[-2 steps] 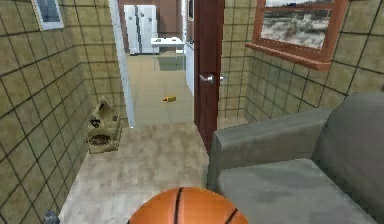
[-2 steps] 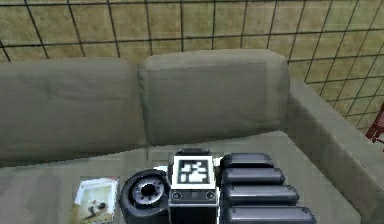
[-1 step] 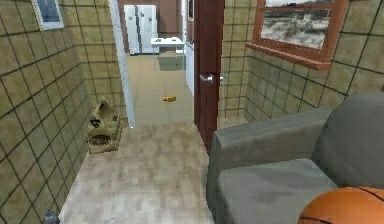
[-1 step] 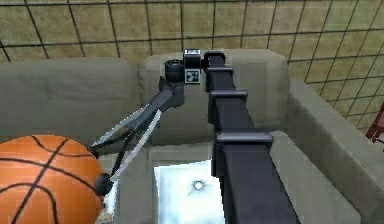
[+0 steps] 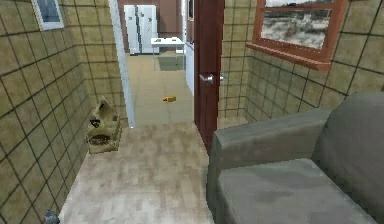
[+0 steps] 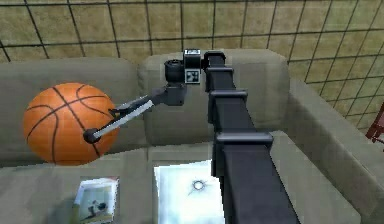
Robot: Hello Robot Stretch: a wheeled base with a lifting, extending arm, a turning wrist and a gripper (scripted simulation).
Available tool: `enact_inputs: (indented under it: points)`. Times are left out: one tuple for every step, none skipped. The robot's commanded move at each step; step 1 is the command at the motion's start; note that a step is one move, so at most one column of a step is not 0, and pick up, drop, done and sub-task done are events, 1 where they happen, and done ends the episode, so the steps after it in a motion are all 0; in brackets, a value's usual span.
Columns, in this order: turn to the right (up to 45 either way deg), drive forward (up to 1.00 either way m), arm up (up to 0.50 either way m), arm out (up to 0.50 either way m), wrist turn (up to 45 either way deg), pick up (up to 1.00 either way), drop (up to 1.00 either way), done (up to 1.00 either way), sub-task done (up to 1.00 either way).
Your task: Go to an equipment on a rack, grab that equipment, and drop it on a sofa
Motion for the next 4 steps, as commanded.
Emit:
enact_inputs:
  points:
    - [0.0,0.0,0.0,0.0,45.0,0.0,0.0,0.0,0.0]
    - [0.0,0.0,0.0,0.0,12.0,0.0,0.0,0.0,0.0]
    - [0.0,0.0,-0.24,0.0,0.0,0.0,0.0,0.0,0.0]
    - [0.0,0.0,-0.32,0.0,0.0,0.0,0.0,0.0,0.0]
